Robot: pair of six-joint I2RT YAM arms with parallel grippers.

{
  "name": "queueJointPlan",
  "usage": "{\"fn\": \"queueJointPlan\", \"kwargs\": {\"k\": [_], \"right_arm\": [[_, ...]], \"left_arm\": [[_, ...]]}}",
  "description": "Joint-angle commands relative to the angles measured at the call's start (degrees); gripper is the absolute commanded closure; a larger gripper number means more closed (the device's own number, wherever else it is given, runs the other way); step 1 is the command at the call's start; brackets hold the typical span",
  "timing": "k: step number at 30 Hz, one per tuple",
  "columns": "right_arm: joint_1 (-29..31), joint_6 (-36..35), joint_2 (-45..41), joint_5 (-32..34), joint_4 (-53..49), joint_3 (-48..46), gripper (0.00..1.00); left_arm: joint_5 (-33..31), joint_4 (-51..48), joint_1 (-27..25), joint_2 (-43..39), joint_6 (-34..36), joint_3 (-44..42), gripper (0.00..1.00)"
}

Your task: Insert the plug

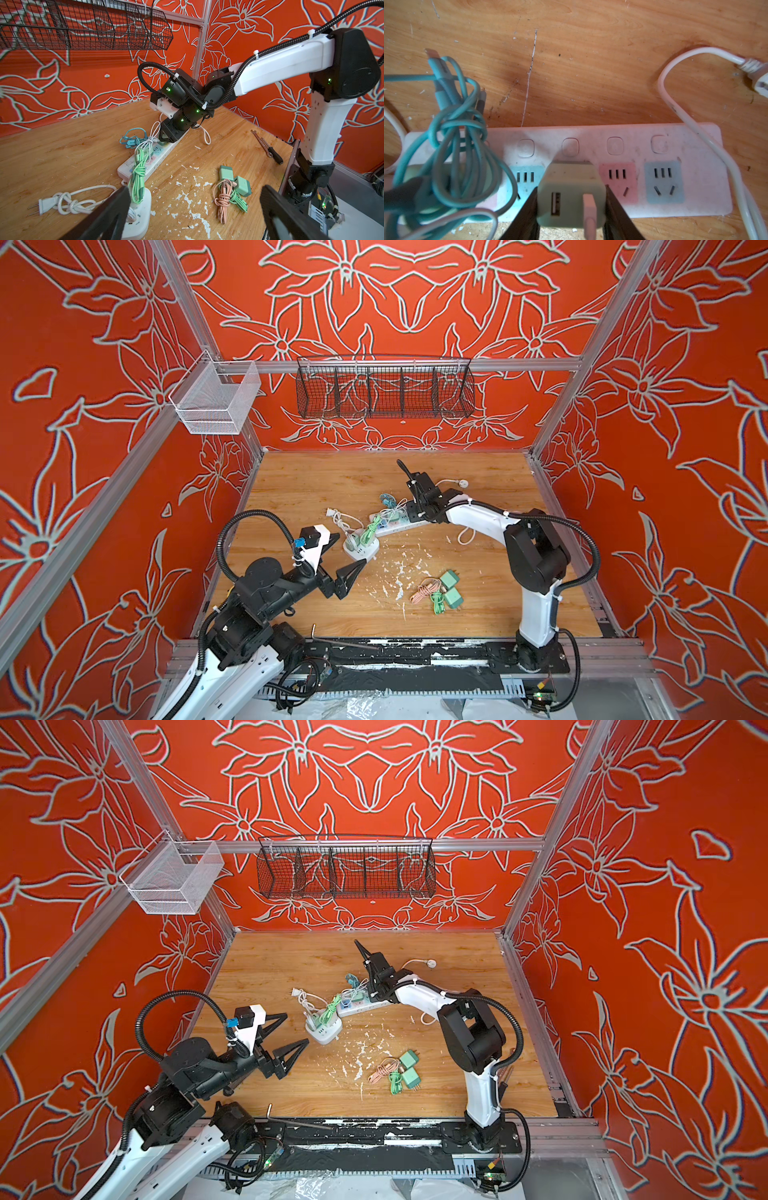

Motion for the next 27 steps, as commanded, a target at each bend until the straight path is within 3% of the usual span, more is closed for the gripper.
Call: {"fn": "queueJointPlan", "kwargs": {"k": [1, 9, 20, 27], "right_arm": [[2.2, 1.1, 1.0, -5.8, -12.4, -1.7, 0.45], [2.2, 1.0, -5.7, -4.4, -14.1, -3.5, 0.27], [2.8, 0.6, -25.2, -7.1, -14.0, -18.3, 0.18], [4.1, 1.4, -33.4, -9.7, -19.5, -24.7, 0.17]], "left_arm": [[1.6, 1.7, 0.5, 0.8, 0.0, -0.3, 0.03], [1.7, 2.2, 0.7, 1.4, 0.4, -0.2, 0.03], [2.4, 2.6, 0.8, 3.1, 1.0, 0.3, 0.03], [3.5, 1.9, 0.8, 3.9, 1.7, 1.1, 0.03]]}}
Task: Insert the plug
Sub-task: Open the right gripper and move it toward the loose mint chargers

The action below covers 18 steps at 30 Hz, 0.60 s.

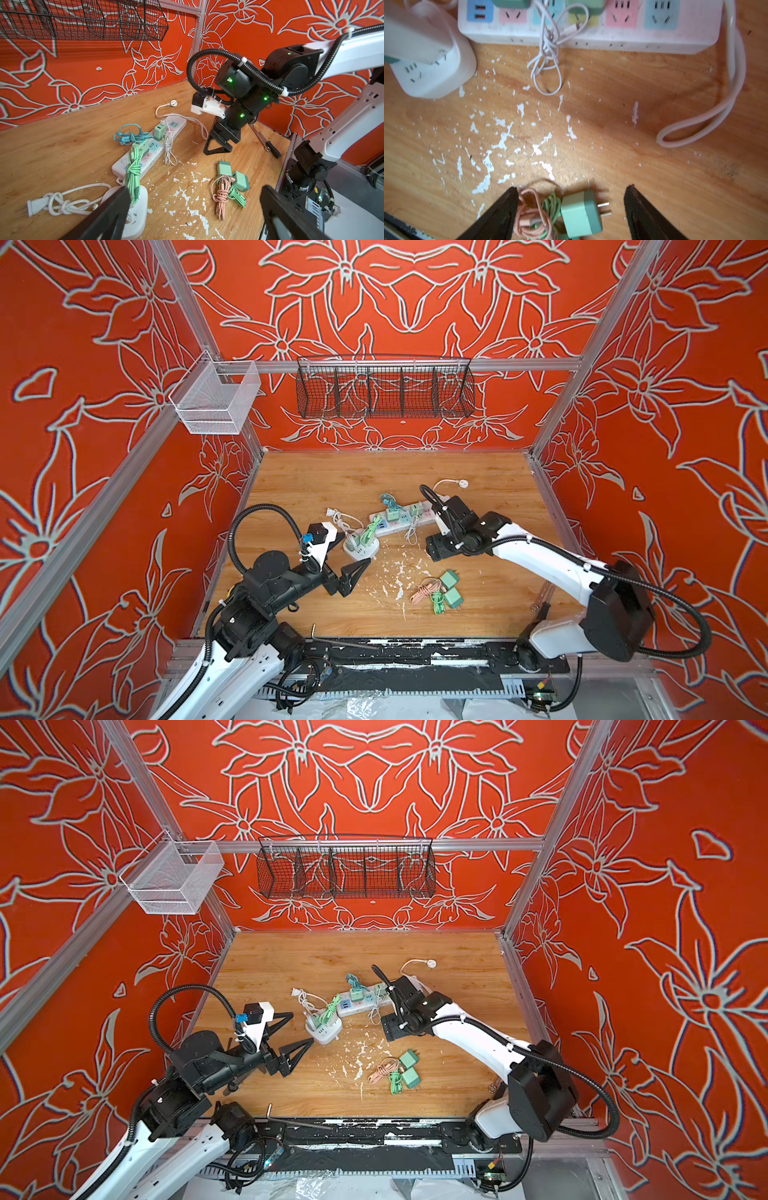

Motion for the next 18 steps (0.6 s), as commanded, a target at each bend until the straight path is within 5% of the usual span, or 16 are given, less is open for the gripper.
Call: {"fn": "queueJointPlan", "kwargs": {"k": [1, 18], "right_arm": [[1.1, 1.6, -2.7, -2.5, -3.8, -3.6, 0.17], [7.1, 6.5, -7.4, -3.2, -6.1, -14.1, 0.27]], "left_arm": [[1.3, 0.7, 0.4, 0.4, 1.2, 1.1, 0.03], [3.9, 1.8, 0.4, 1.7, 0.8, 0.8, 0.03]]}}
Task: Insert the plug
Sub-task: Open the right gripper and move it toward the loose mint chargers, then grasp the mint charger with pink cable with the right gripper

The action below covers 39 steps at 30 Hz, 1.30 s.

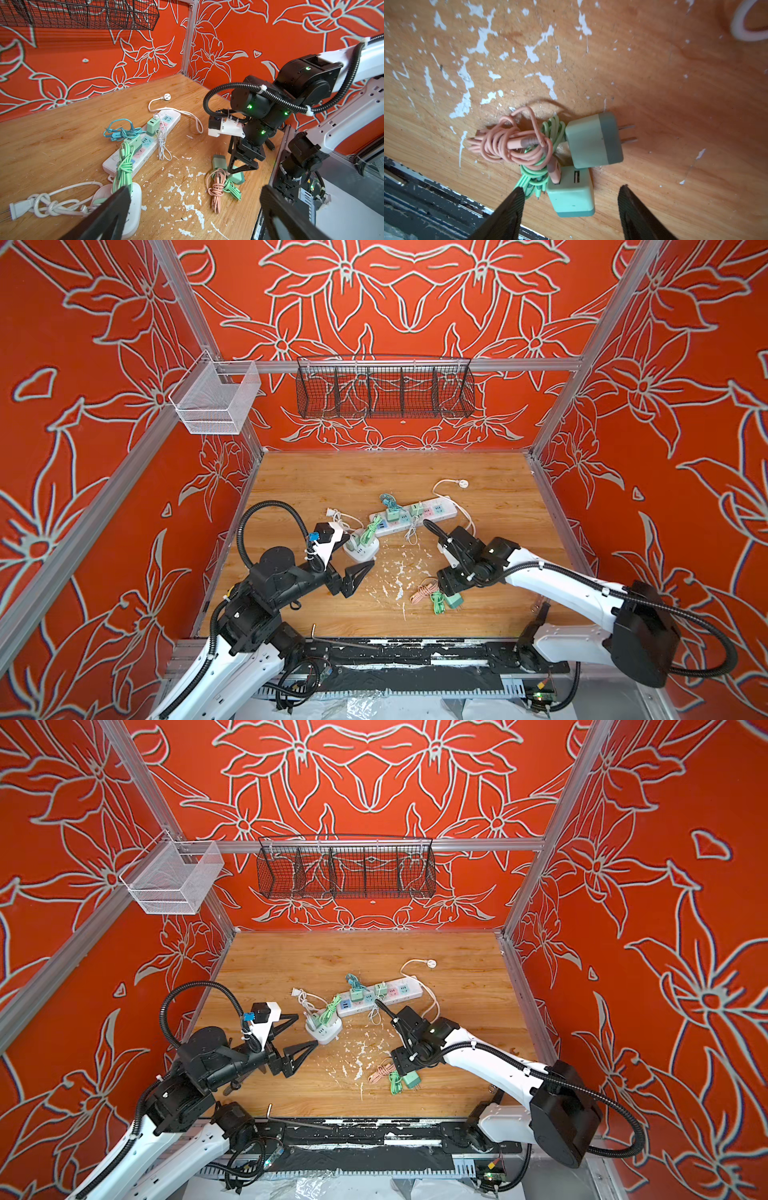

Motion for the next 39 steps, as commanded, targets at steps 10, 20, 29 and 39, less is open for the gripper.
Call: {"fn": "queueJointPlan", "kwargs": {"k": [10, 20, 29, 39], "right_arm": [[4.4, 3.6, 3.3, -0.8, -0.6, -2.8, 0.32], [5.9, 5.2, 5.1, 3.8, -1.8, -2.1, 0.48], [8.6, 6.6, 6.6, 4.7, -2.7, -2.2, 0.43], [9.1, 5.2, 3.2, 4.3, -4.8, 0.0, 0.64]], "left_arm": [[1.2, 1.8, 0.4, -0.1, 0.4, 0.7, 0.03], [1.2, 1.7, 0.4, -0.5, 0.3, 0.7, 0.03], [1.3, 1.9, 0.4, -0.4, 0.2, 0.6, 0.03], [1.7, 1.9, 0.4, -0.3, 0.0, 0.7, 0.03]]}}
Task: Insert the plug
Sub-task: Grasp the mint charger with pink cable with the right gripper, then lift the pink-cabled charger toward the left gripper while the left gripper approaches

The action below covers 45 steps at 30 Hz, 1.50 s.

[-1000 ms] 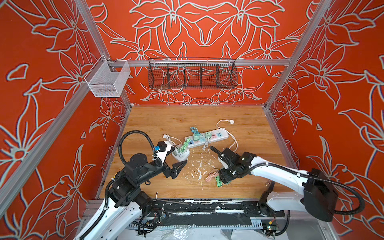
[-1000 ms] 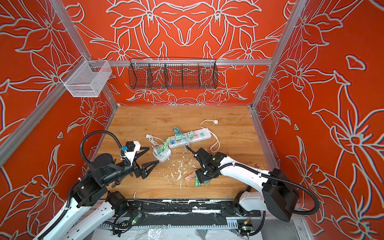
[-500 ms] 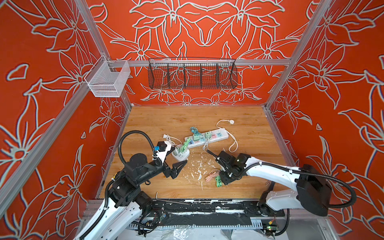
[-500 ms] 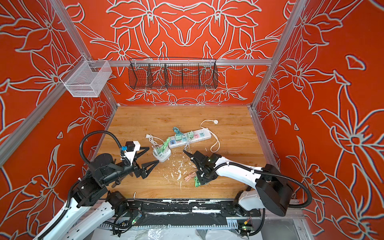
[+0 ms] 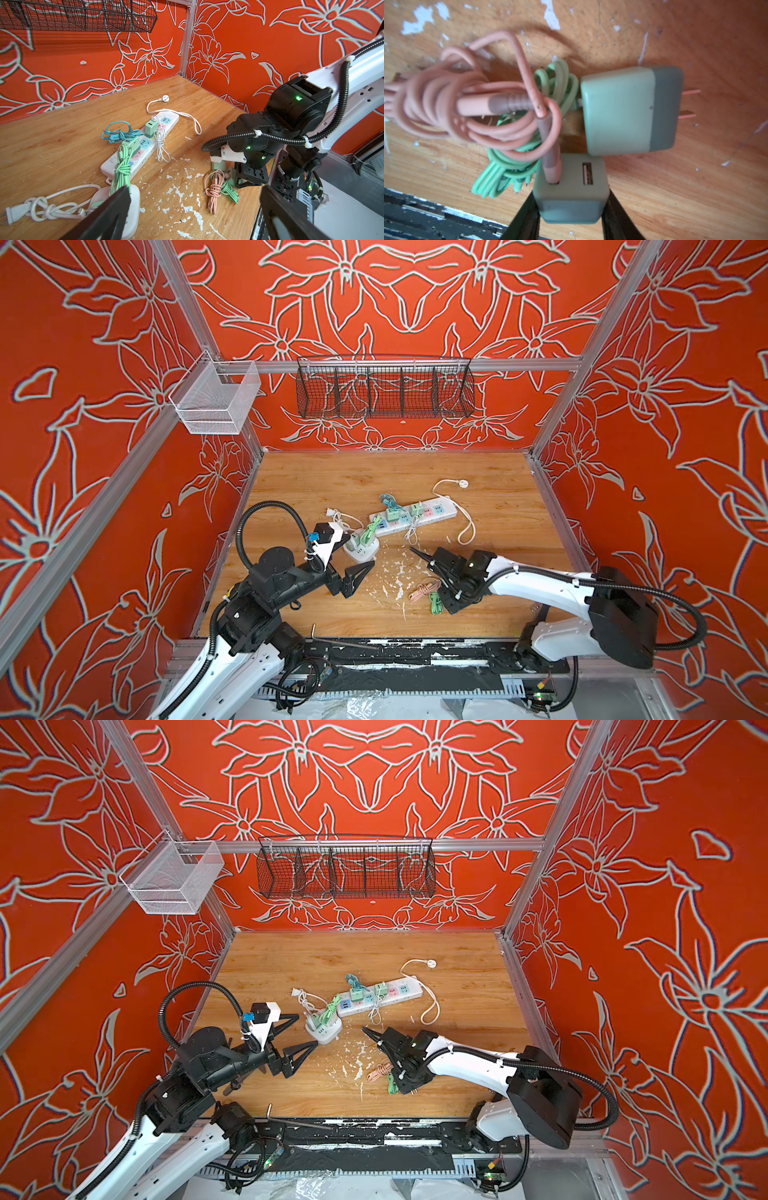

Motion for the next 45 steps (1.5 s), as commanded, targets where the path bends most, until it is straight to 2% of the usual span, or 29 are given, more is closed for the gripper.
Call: {"fn": "queueJointPlan", "kwargs": {"k": [1, 4, 7, 15, 19, 28, 35, 38, 42, 45], "right_arm": [[0.5, -0.3, -3.7, 1.0, -4.0, 3.0, 0.64], [0.5, -1.9, -7.8, 2.1, -6.1, 6.6, 0.65], [0.5, -3.7, -10.6, 2.8, -5.3, 10.2, 0.66], [0.6, -10.3, -13.8, 3.2, 8.4, 14.0, 0.7], [1.5, -14.1, -15.1, 2.6, 16.0, 13.3, 0.7], [3.6, -19.6, -15.5, 1.8, 23.5, 13.0, 0.7], [6.9, -22.0, -16.4, 3.3, 28.3, 11.9, 0.71], [8.6, -23.3, -16.5, 3.9, 30.0, 11.4, 0.71], [10.6, -24.7, -16.4, 4.7, 31.0, 11.0, 0.71], [11.9, -25.2, -16.3, 6.2, 31.4, 10.9, 0.71]], "left_arm": [[1.3, 1.6, 0.4, -0.2, 0.1, 0.7, 0.03], [4.5, 1.9, 0.4, -0.2, -0.1, 0.9, 0.03], [11.5, 3.1, 0.4, 0.1, -0.4, 0.8, 0.03], [26.9, 4.5, 0.4, 4.3, -1.9, 1.8, 0.03], [30.9, 3.9, 0.4, 7.5, -2.4, 2.8, 0.0], [34.3, 6.4, 0.4, 11.3, -4.3, 3.1, 0.06], [36.3, 5.9, 0.3, 14.5, -4.2, 4.0, 0.16], [34.6, 5.8, 0.3, 14.8, -4.3, 4.2, 0.15], [28.3, 6.0, 0.3, 13.5, -4.2, 3.7, 0.15], [26.3, 5.9, 0.3, 12.7, -3.8, 3.6, 0.17]]}}
